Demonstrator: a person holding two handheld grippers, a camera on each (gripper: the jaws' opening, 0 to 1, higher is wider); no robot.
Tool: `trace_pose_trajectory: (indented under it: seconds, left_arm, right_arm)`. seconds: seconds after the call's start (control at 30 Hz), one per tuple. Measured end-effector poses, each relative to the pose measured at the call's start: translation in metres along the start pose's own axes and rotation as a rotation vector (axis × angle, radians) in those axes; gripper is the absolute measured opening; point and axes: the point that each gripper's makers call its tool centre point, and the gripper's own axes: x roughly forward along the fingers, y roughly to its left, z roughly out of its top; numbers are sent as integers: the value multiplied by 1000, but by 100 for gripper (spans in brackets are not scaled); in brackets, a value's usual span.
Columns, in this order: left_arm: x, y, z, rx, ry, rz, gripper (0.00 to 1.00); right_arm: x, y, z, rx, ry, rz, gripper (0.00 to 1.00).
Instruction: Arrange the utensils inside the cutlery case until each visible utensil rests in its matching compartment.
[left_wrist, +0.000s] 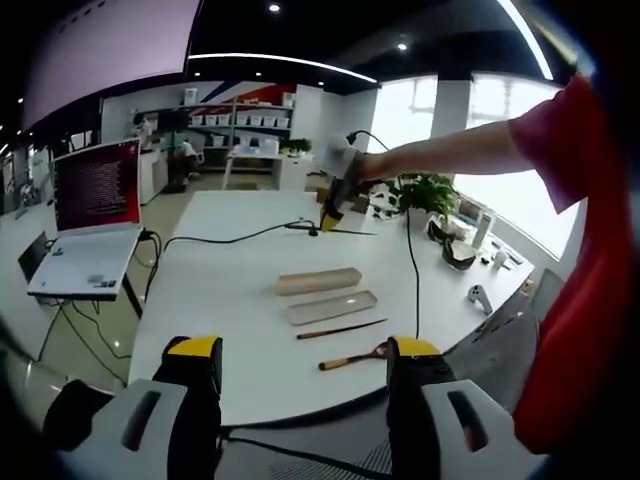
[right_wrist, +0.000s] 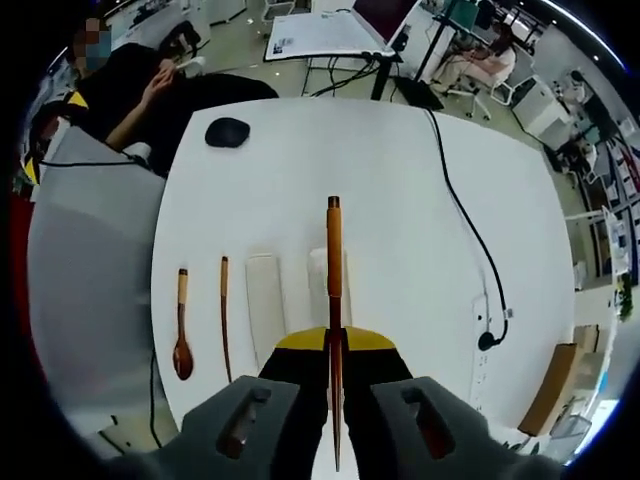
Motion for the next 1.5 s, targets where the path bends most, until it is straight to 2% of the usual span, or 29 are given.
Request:
trace_pose_trajectory:
  seconds: [0.1, 0.3, 0.4, 0.47, 0.57, 0.63, 0.67, 0.77, 1.0, 1.1, 1.2, 1.33, 1.5]
  left_arm:
    - [-1, 0, 7, -14, -18, 2, 68]
    - [4, 0, 7, -31, -7, 3, 68]
    - [8, 0, 5, -17, 17, 2, 68]
    - [9, 3, 7, -18, 22, 7, 68]
    - [10, 3, 10, -46, 7, 13, 68]
    - [9, 9, 17, -13, -39, 62, 64]
    - [8, 10, 18, 0, -40, 75, 63]
    - [5, 6, 22, 7, -73, 76, 64]
    - [3, 15, 17, -30, -67, 96, 66]
    - [2, 14, 17, -32, -70, 92, 67]
    - [-1, 11, 23, -23, -98, 90, 69]
    - [-1, 9, 23, -42, -114, 80, 71]
    - [0, 7, 22, -35, -114, 73, 71]
  right_arm:
    - [13, -7, 0, -39, -19, -22, 0]
    - [32, -9, 9, -20, -60, 0, 0]
    - [43, -11, 9, -29, -56, 2, 0]
    - [49, -15, 6, 6, -40, 3, 0]
    - [59, -23, 3, 19, -51, 7, 0]
    - [65, -25, 2, -5, -73, -14, 0]
    - [70, -26, -1, -10, -66, -7, 0]
    - [81, -24, -7, -36, -57, -13, 0]
    - [95, -22, -12, 2, -64, -1, 0]
    - [99, -19, -13, -19, -75, -6, 0]
    - [106, -18, -16, 2, -78, 3, 0]
    - [109, -4, -23, 13, -73, 2, 0]
    - [115, -7, -29, 16, -60, -5, 0]
